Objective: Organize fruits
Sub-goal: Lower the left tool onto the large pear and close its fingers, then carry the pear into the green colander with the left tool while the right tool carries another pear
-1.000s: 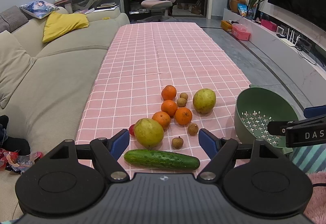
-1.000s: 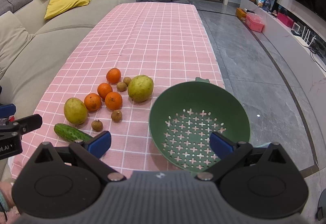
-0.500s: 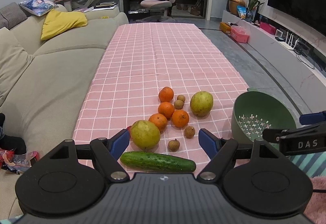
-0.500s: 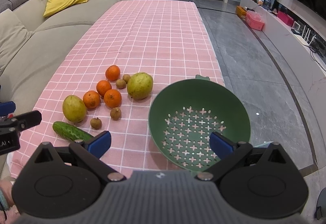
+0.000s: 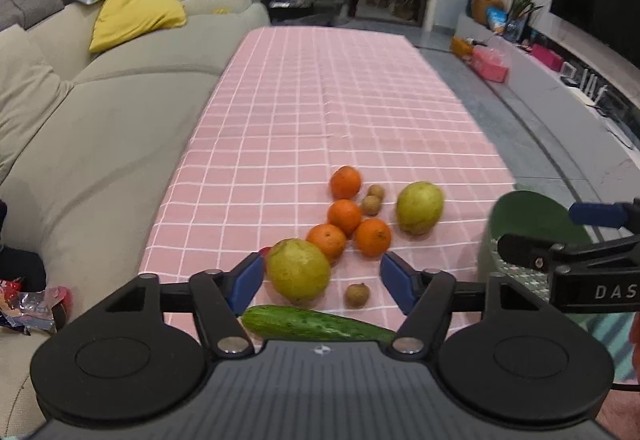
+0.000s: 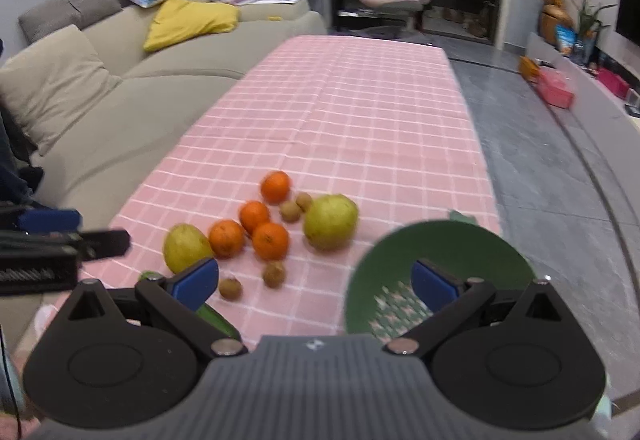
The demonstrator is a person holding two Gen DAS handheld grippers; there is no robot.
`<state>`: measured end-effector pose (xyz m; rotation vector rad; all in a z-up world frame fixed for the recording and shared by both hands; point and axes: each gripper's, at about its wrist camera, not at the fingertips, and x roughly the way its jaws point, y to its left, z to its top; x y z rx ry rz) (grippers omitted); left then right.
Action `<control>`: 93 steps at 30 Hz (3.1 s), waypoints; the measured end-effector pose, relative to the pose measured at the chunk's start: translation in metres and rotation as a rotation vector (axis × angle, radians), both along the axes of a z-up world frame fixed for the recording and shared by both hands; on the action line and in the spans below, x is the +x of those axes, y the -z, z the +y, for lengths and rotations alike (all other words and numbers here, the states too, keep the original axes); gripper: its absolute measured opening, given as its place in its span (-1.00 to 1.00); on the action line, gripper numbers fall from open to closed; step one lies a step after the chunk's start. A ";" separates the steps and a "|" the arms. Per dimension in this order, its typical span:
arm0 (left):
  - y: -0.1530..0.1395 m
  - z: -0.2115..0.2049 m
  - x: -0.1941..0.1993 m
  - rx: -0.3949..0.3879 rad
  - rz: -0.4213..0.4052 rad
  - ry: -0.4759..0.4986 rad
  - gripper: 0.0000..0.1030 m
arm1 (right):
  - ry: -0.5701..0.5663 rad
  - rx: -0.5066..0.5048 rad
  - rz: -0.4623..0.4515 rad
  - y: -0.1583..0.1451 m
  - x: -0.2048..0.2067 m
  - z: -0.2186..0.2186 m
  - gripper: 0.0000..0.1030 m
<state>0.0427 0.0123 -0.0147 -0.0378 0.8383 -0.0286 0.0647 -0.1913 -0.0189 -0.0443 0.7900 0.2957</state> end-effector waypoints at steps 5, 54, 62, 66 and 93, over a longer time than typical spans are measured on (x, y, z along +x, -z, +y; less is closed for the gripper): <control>0.018 0.010 0.024 -0.035 0.067 -0.031 0.49 | -0.053 -0.037 -0.011 0.008 0.025 0.016 0.69; 0.085 0.029 0.091 -0.178 0.234 -0.168 0.43 | -0.096 -0.113 0.179 0.105 0.161 0.038 0.24; 0.056 0.020 0.082 -0.196 0.156 -0.143 0.43 | -0.157 -0.081 0.096 0.062 0.128 0.038 0.21; 0.037 0.002 0.078 -0.214 0.120 -0.098 0.43 | -0.170 -0.078 0.048 0.036 0.108 0.027 0.20; 0.047 -0.157 0.082 -0.161 0.271 0.448 0.43 | -0.336 -0.296 0.238 0.057 0.057 -0.099 0.20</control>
